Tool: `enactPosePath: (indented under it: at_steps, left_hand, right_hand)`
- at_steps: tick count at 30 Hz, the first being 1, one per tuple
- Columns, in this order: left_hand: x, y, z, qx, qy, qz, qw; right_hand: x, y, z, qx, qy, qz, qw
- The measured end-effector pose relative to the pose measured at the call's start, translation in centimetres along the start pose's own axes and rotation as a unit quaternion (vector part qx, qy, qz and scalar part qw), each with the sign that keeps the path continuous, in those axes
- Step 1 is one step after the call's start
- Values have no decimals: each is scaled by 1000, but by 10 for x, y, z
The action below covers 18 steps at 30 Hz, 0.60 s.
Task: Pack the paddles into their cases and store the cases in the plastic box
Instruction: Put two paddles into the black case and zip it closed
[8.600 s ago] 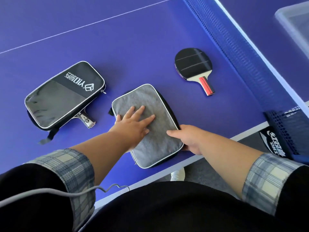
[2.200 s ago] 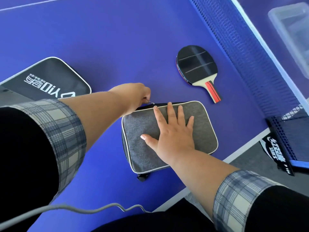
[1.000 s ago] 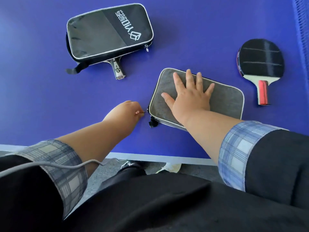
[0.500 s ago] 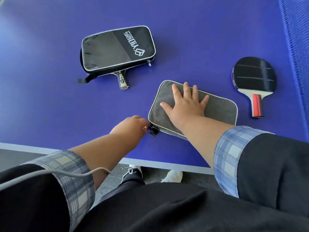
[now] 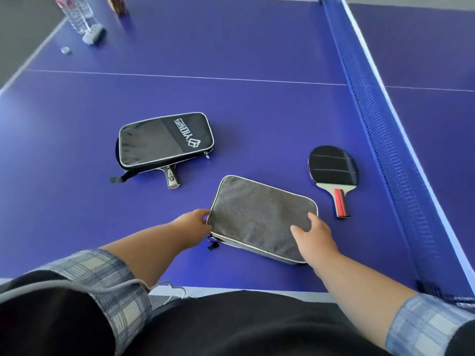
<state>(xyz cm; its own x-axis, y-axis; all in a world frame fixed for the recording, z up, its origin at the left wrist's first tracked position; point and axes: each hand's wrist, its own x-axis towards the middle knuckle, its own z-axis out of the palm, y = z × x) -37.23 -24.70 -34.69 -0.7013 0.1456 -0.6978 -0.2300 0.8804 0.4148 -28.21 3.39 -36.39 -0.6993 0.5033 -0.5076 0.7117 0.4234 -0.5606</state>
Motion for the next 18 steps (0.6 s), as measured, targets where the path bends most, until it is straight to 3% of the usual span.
enactPosePath:
  at_steps: [6,11,18]
  left_hand:
    - [-9,-10,-18,10,8,-4,1000]
    - [-6,-47,-62,-58,110,-14,992]
    - [11,-125,-136,-139,214,-42,966]
  right_hand:
    - [2,-16,-2,-31,31,-13,999]
    - [-8,-66,18,-87,70,-124,986]
    - [-20,-164,95,-69,7,-192,979]
